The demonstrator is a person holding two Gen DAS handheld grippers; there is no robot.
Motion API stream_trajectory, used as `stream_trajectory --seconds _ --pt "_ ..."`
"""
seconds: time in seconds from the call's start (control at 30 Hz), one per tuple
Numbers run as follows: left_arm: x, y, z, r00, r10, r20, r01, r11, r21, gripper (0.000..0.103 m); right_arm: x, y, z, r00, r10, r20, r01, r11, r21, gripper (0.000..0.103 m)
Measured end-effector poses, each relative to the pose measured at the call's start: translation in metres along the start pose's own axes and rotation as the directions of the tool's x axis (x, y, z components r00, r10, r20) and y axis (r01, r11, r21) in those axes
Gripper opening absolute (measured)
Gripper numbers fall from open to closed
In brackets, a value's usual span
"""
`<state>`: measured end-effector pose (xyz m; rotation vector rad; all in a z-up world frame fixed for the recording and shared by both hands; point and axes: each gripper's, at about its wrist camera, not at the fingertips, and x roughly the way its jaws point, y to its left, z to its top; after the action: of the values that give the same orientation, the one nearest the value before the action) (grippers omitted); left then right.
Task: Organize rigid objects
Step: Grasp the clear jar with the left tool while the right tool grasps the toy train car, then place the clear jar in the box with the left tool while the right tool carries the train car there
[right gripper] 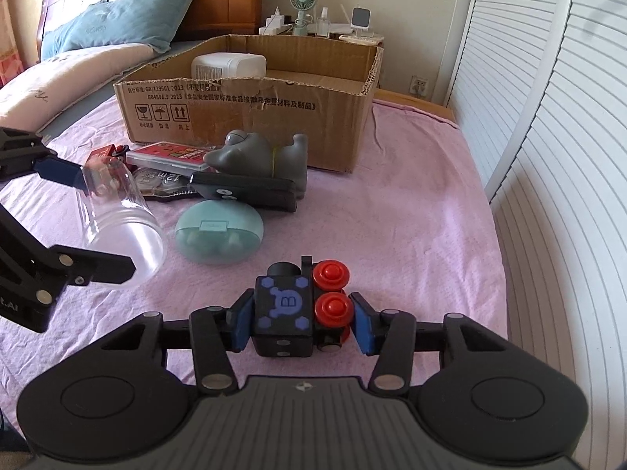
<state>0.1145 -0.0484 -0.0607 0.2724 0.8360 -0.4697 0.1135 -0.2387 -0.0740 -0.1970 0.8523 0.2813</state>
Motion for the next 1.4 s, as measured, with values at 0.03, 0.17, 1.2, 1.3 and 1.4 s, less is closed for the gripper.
stream_trajectory --seconds 0.03,0.17,1.2,1.3,1.4 --pt "-0.002 0.000 0.000 1.000 -0.004 -0.002 0.004 1.000 0.005 0.091 -0.002 0.000 0.000 1.000 0.003 -0.001 -0.003 1.000 -0.004 0.055" --pt "-0.012 0.001 0.004 1.000 -0.016 -0.004 0.016 1.000 0.026 0.091 -0.010 -0.001 0.001 1.000 0.018 -0.005 -0.018 1.000 -0.017 0.055" --pt "0.022 0.106 0.118 0.980 0.186 0.074 -0.186 0.982 -0.005 0.091 -0.044 -0.012 0.121 0.983 0.037 0.180 -0.016 0.993 -0.115 0.055" --pt "0.035 0.113 0.117 0.971 0.222 0.093 -0.222 0.975 -0.007 0.094 -0.038 -0.010 0.132 0.984 0.036 0.177 -0.015 0.993 -0.118 0.055" --pt "0.036 0.117 0.113 0.981 0.183 0.071 -0.182 0.983 -0.021 0.094 -0.027 -0.008 0.144 0.986 0.038 0.165 -0.020 0.994 -0.111 0.055"
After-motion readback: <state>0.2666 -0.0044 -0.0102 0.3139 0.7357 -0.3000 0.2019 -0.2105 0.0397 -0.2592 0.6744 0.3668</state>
